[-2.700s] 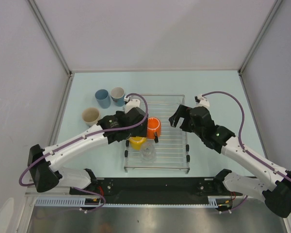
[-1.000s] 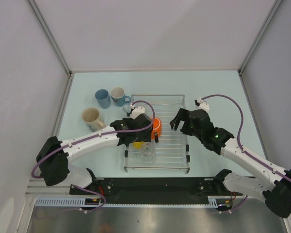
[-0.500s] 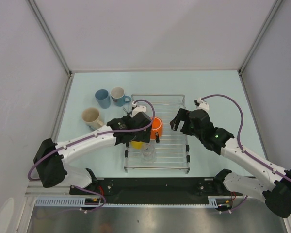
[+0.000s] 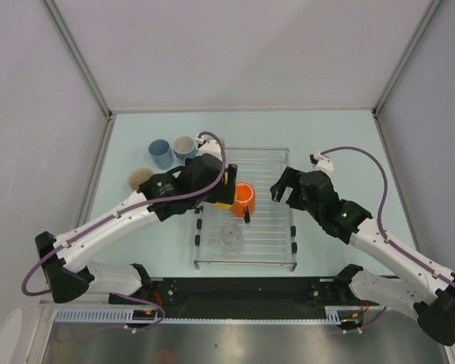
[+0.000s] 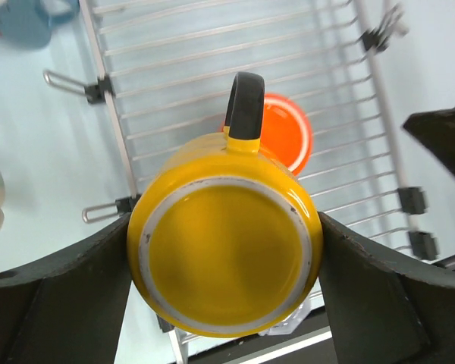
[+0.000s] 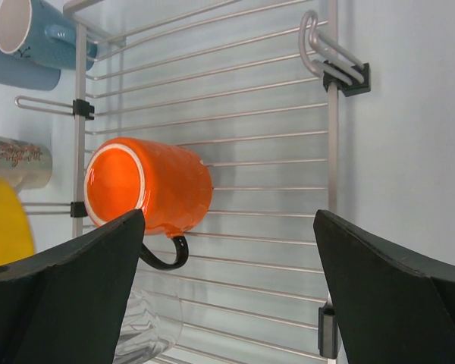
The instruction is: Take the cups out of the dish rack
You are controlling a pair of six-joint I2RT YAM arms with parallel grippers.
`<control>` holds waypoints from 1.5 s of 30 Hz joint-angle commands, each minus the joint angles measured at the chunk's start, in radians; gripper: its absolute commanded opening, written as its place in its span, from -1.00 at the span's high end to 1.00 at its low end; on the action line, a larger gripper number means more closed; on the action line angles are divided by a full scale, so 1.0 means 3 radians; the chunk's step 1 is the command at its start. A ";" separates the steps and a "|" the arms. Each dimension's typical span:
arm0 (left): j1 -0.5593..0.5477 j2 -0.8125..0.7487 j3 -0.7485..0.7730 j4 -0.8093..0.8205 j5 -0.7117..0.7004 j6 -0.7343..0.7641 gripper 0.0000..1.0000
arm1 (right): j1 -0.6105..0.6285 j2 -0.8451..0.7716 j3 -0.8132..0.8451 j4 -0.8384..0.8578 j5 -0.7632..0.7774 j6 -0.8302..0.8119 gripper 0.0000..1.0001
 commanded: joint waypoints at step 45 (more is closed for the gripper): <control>0.1335 -0.0436 -0.2276 0.5629 0.3250 -0.1918 0.99 | -0.0710 -0.0387 -0.0902 0.3638 -0.2620 0.1288 -0.82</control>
